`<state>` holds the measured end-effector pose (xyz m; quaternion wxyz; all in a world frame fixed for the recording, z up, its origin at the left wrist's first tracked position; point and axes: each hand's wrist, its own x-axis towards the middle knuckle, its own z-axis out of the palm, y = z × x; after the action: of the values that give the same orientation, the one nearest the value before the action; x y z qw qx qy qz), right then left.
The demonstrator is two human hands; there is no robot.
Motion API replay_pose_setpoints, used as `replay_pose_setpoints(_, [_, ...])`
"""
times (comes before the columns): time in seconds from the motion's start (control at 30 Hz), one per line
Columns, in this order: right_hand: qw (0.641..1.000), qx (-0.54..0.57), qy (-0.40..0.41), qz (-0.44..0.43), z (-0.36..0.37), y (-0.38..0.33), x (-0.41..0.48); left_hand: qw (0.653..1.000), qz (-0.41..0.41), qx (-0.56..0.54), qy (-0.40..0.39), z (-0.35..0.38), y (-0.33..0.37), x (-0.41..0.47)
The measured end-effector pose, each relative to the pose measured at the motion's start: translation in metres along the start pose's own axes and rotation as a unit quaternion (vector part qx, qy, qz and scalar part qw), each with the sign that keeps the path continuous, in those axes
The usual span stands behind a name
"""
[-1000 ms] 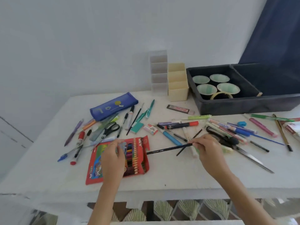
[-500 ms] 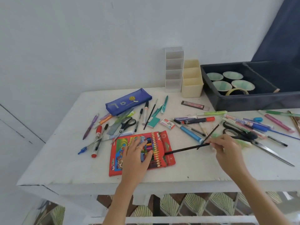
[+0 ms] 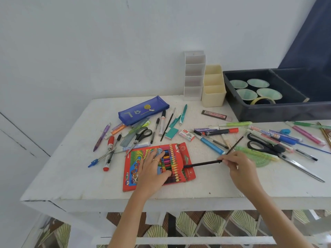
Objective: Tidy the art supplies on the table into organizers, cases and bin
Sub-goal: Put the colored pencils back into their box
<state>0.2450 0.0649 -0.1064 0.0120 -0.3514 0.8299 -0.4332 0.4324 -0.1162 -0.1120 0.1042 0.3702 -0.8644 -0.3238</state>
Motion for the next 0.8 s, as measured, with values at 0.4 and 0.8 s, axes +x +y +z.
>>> replay_pose_setpoints(0.4, [0.993, -0.076, -0.049, -0.078, 0.028, -0.016, 0.001, 0.998, -0.007, -0.049, 0.029, 0.002, -0.002, 0.002])
replay_pose_setpoints(0.8, [0.991, -0.015, -0.089, -0.094, 0.073, -0.062, -0.016, 0.999, 0.019, 0.014, 0.029, 0.006, -0.001, -0.001])
